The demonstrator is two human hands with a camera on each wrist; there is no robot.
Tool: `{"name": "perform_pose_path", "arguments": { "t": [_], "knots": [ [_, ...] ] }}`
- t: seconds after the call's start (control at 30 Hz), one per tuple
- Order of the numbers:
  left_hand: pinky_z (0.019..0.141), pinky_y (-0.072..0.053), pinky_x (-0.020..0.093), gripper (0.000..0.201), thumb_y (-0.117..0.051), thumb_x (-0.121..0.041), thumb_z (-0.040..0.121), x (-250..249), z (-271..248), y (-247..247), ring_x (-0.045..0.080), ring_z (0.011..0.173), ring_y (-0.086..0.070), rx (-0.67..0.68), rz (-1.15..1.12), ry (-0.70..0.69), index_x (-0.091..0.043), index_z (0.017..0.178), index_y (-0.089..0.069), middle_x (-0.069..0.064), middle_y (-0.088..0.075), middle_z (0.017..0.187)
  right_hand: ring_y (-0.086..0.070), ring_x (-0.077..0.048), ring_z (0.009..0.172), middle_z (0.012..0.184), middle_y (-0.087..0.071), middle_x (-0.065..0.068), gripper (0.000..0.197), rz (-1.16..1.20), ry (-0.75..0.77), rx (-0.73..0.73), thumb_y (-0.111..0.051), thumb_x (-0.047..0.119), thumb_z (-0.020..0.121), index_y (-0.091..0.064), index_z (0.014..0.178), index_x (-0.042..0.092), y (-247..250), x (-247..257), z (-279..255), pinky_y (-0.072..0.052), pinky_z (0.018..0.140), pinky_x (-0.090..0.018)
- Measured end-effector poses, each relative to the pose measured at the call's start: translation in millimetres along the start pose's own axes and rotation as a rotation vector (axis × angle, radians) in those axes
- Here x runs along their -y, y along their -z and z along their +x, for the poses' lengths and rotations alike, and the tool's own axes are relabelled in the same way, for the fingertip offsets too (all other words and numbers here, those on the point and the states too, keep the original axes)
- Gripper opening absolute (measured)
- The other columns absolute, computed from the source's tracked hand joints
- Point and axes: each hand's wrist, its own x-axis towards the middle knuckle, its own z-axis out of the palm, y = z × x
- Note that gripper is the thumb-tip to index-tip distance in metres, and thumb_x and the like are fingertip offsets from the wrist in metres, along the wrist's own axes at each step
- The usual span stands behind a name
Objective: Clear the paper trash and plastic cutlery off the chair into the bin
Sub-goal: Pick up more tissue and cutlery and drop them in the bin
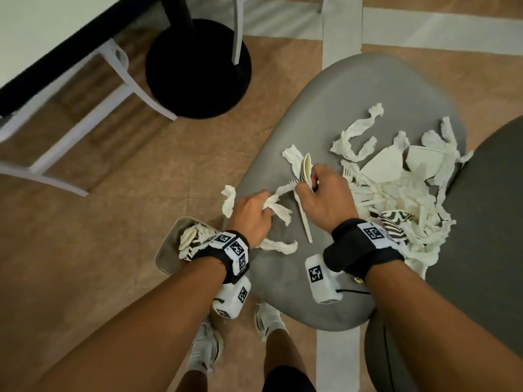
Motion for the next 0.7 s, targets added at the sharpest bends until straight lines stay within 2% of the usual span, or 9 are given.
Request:
{"name": "perform_pose_path", "arguments": {
  "t": [0.07, 0.13, 0.2, 0.27, 0.3, 0.37, 0.4, 0.47, 0.7],
  "knots": [
    [0.06, -0.047, 0.036, 0.015, -0.043, -0.011, 0.083, -4.0, -6.5, 5.3, 0.028, 0.064, -0.053, -0.021, -0.087, 0.036, -0.01, 0.072, -0.053, 0.007, -0.059, 0.064, -0.042, -0.014, 0.058, 0.066, -0.046, -0.002, 0.03, 0.006, -0.014, -0.031, -0.057, 0.021, 0.083, -0.032, 0.065, 0.02, -0.3, 6.9, -0.3, -0.025, 0.054, -0.033],
    [0.061, -0.051, 0.041, 0.027, -0.04, -0.029, 0.08, -6.3, -12.3, 8.6, 0.027, 0.063, -0.058, -0.087, -0.116, 0.048, -0.011, 0.072, -0.059, 0.006, -0.062, 0.061, -0.041, -0.015, 0.058, 0.064, -0.046, -0.002, 0.03, 0.021, -0.018, -0.049, -0.057, 0.02, 0.083, -0.033, 0.065, 0.019, -2.3, 12.2, 0.5, -0.025, 0.055, -0.033],
    [0.063, -0.052, 0.036, 0.03, -0.046, -0.04, 0.081, -3.1, -14.2, 12.9, 0.023, 0.065, -0.061, -0.205, -0.11, 0.103, -0.019, 0.091, -0.064, 0.0, -0.067, 0.07, -0.042, -0.019, 0.058, 0.064, -0.046, -0.003, 0.029, 0.031, -0.026, -0.05, -0.058, 0.021, 0.082, -0.034, 0.065, 0.016, -5.8, 15.8, -0.1, -0.027, 0.056, -0.033],
    [0.065, -0.051, 0.034, 0.036, -0.055, -0.039, 0.087, 16.3, -6.8, 18.7, 0.025, 0.073, -0.062, -0.343, -0.126, 0.319, -0.02, 0.118, -0.054, 0.003, -0.066, 0.086, -0.044, -0.023, 0.059, 0.064, -0.049, -0.006, 0.027, 0.043, -0.04, -0.051, -0.058, 0.021, 0.081, -0.038, 0.068, 0.011, -11.3, 18.1, -1.6, -0.032, 0.054, -0.036],
    [0.07, -0.051, 0.035, 0.043, -0.055, -0.039, 0.091, 31.7, -2.5, 19.7, 0.03, 0.081, -0.063, -0.31, -0.112, 0.475, -0.015, 0.126, -0.049, 0.008, -0.066, 0.095, -0.044, -0.025, 0.059, 0.064, -0.05, -0.008, 0.026, 0.046, -0.044, -0.044, -0.058, 0.021, 0.08, -0.039, 0.069, 0.009, -14.7, 18.7, -4.1, -0.035, 0.055, -0.036],
    [0.086, -0.051, 0.04, 0.052, -0.049, -0.048, 0.096, 64.2, 4.9, 18.9, 0.037, 0.101, -0.064, -0.107, -0.09, 0.663, -0.005, 0.125, -0.056, 0.018, -0.067, 0.113, -0.044, -0.023, 0.057, 0.062, -0.05, -0.008, 0.026, 0.051, -0.037, -0.01, -0.058, 0.021, 0.081, -0.039, 0.068, 0.01, -20.7, 19.1, -9.1, -0.037, 0.055, -0.035],
    [0.09, -0.051, 0.042, 0.054, -0.046, -0.05, 0.097, 73.6, 7.7, 17.8, 0.038, 0.106, -0.063, -0.047, -0.088, 0.664, -0.003, 0.12, -0.061, 0.02, -0.067, 0.116, -0.042, -0.02, 0.057, 0.061, -0.048, -0.005, 0.026, 0.053, -0.026, 0.01, -0.058, 0.02, 0.081, -0.038, 0.067, 0.011, -23.1, 20.1, -10.9, -0.036, 0.055, -0.034],
    [0.091, -0.05, 0.044, 0.053, -0.044, -0.046, 0.1, 79.1, 9.2, 15.9, 0.04, 0.106, -0.062, -0.018, -0.045, 0.603, 0.0, 0.113, -0.066, 0.024, -0.067, 0.114, -0.041, -0.018, 0.057, 0.061, -0.047, -0.003, 0.026, 0.051, -0.017, 0.045, -0.058, 0.019, 0.083, -0.039, 0.068, 0.011, -30.8, 19.0, -14.7, -0.033, 0.053, -0.03],
    [0.077, -0.046, 0.038, 0.034, -0.048, -0.026, 0.1, 83.9, -1.0, 9.4, 0.042, 0.097, -0.064, -0.146, -0.025, 0.524, 0.003, 0.102, -0.068, 0.025, -0.069, 0.103, -0.04, -0.014, 0.055, 0.061, -0.044, 0.002, 0.025, 0.064, 0.044, 0.155, -0.059, 0.022, 0.085, -0.042, 0.071, 0.011, -53.8, 29.3, -26.2, -0.029, 0.052, -0.028]
  ]
}}
